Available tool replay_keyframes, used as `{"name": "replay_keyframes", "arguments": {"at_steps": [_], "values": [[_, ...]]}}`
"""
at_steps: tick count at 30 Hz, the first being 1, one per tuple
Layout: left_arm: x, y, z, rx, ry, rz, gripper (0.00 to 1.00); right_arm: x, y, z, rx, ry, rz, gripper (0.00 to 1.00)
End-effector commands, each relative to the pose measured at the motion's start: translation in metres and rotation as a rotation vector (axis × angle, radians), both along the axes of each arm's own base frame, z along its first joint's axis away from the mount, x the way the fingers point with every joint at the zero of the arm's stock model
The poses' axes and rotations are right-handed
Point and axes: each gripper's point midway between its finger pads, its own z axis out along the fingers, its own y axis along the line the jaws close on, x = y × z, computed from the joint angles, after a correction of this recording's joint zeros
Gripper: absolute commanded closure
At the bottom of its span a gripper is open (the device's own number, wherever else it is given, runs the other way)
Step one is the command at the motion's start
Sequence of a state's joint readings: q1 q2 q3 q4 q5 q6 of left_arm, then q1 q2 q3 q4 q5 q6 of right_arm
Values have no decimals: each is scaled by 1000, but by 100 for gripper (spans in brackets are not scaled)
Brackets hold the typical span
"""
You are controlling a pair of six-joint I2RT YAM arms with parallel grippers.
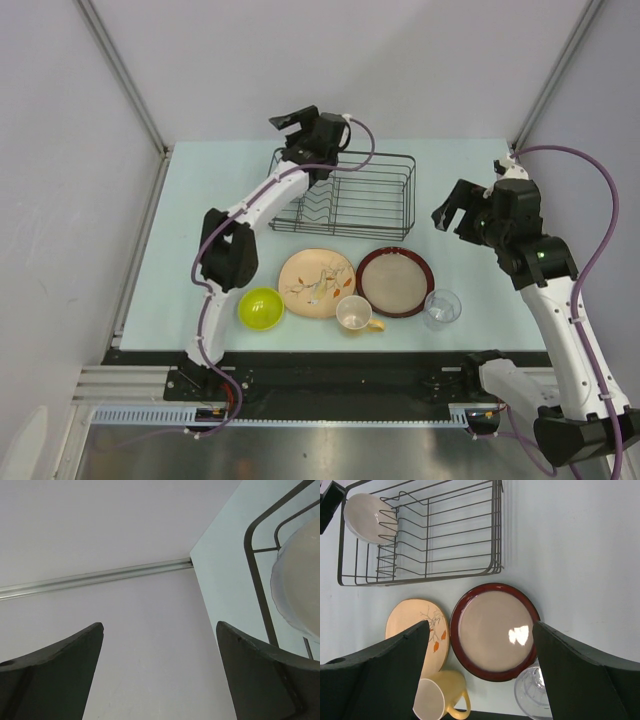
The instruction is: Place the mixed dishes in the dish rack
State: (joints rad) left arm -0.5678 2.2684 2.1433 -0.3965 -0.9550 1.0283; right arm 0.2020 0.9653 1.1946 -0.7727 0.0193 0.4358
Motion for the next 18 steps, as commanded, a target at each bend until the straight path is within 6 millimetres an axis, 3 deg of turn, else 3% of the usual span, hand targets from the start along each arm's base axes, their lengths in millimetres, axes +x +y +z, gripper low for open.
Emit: {"name": "replay_keyframes", "arguments": {"at_steps": [1, 3, 5, 6, 7, 8, 10, 11, 12, 14, 15, 17, 18], "values": [[-15, 13, 0, -87, 26, 29, 0, -4, 2, 12, 11, -44, 14, 11], [-15, 13, 18, -194, -12, 31, 0, -6, 1, 11, 7, -38, 12, 11], [-31, 20, 35, -254, 14, 33, 0, -6, 1, 9, -2, -32, 14, 11], [-37, 14, 45, -366, 11, 10, 0, -6, 1, 9, -3, -32, 13, 11], [-57, 20, 40, -377, 101, 12, 0, -5, 0, 8, -6, -26, 12, 11], [-81, 24, 65, -477, 90, -5, 0, -5, 1, 8, -6, -28, 14, 11], [-126, 19, 38, -550, 301, -86, 0, -4, 0, 6, -12, -18, 13, 11], [-147, 23, 40, -578, 332, -116, 0, -4, -1, 3, -21, -11, 10, 11], [-182, 37, 34, -582, 379, -140, 0, -4, -2, 2, -26, -5, 9, 10], [-231, 38, 19, -632, 511, -229, 0, -3, -2, -2, -32, 8, 10, 10], [-267, 50, 8, -662, 558, -246, 0, -3, -1, -2, -35, 10, 16, 11], [-311, 53, -17, -723, 680, -275, 0, -2, 0, -3, -35, 13, 19, 11], [-334, 65, -47, -707, 753, -235, 0, -2, 0, -4, -35, 17, 20, 11]]}}
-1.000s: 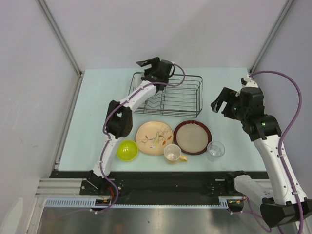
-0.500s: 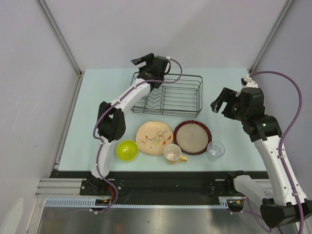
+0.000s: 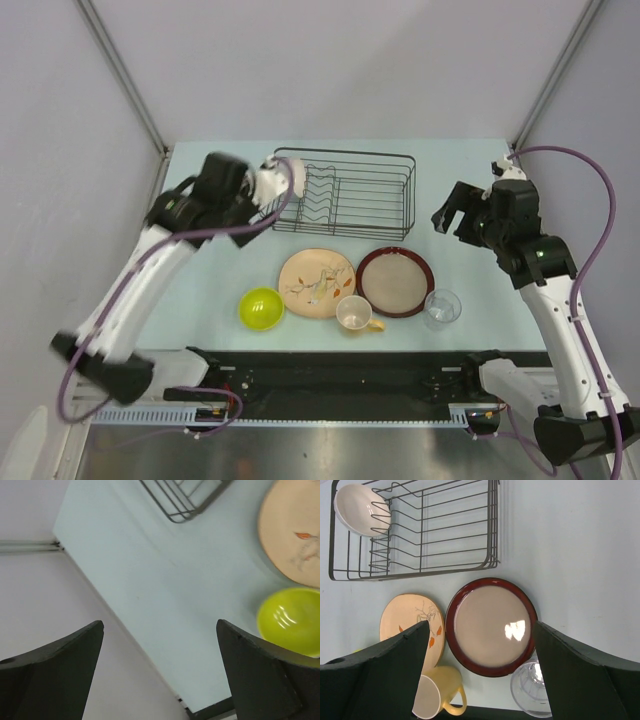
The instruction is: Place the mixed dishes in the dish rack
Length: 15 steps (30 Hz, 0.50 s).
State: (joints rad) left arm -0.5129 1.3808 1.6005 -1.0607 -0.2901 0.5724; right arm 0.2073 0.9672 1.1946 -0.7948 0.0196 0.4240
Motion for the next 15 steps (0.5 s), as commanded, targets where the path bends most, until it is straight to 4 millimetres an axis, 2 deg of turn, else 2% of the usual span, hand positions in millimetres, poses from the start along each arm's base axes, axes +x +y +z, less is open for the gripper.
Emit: {"name": "replay_keyframes", "arguments": {"at_steps": [1, 2, 3, 5, 9, 11, 15], "values": [[-114, 4, -81, -145, 341, -125, 0, 2, 1, 1, -18, -5, 15, 10], [-125, 3, -90, -173, 364, -130, 0, 2, 2, 0, -16, -3, 17, 10], [-134, 5, -112, -178, 401, -121, 0, 3, 4, -1, -11, 1, 21, 10], [-144, 2, -134, -210, 446, -97, 0, 5, 8, -1, -1, 0, 31, 11], [-147, -12, -158, -260, 527, -93, 2, 3, 14, 4, 15, -15, 43, 11], [-149, -6, -175, -233, 553, -75, 2, -1, 17, 4, 18, -13, 51, 12], [-143, -1, -189, -227, 560, -54, 3, -8, 17, 5, 9, -9, 41, 12]]}}
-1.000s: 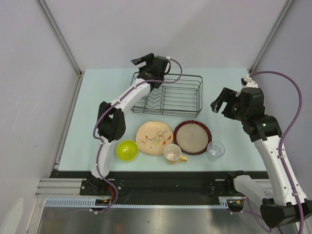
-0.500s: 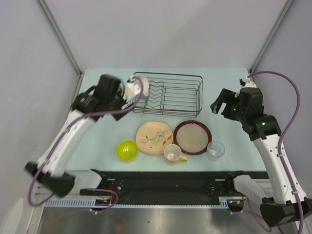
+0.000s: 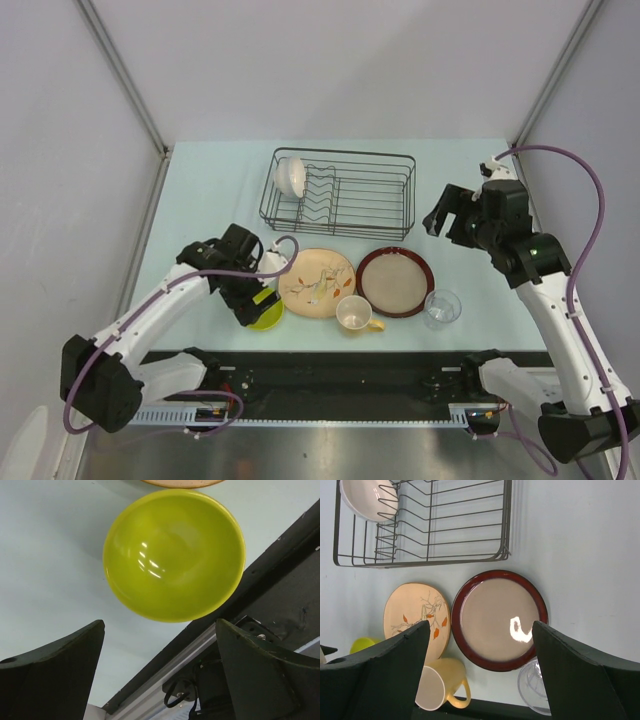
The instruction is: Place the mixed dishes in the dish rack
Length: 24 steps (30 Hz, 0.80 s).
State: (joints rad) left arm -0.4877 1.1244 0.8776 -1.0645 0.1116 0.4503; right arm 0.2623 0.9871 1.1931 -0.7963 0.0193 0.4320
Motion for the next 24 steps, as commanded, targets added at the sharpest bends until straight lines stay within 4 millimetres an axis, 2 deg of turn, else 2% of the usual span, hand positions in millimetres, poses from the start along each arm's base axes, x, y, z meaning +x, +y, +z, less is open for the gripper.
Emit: {"name": "replay_keyframes", "arguments": {"at_steps": [1, 4, 10, 13, 16, 19, 20, 22, 23, 24], "values": [[15, -10, -3, -72, -28, 35, 3, -7, 1, 10, 8, -30, -13, 12], [24, -6, -11, -69, -36, 55, 3, -8, 2, 11, 11, -34, -12, 12], [32, -3, -41, -43, 7, 66, 6, -6, 8, 15, 35, -43, 4, 14], [33, -2, -52, -42, 44, 76, 12, -7, 7, 16, 41, -48, 0, 16], [34, 0, -61, -37, 70, 88, 24, -7, 6, 16, 40, -49, -5, 18], [32, 1, -68, -37, 105, 89, 44, -7, 7, 17, 44, -51, -9, 20], [31, 0, -68, -40, 114, 88, 58, -6, 7, 16, 43, -48, -7, 21], [31, -1, -68, -40, 123, 88, 76, -5, 7, 16, 44, -48, -8, 21], [31, -1, -68, -40, 125, 88, 89, -4, 8, 16, 44, -48, -8, 21], [31, -1, -68, -41, 129, 86, 92, -3, 8, 15, 44, -44, -8, 21]]}}
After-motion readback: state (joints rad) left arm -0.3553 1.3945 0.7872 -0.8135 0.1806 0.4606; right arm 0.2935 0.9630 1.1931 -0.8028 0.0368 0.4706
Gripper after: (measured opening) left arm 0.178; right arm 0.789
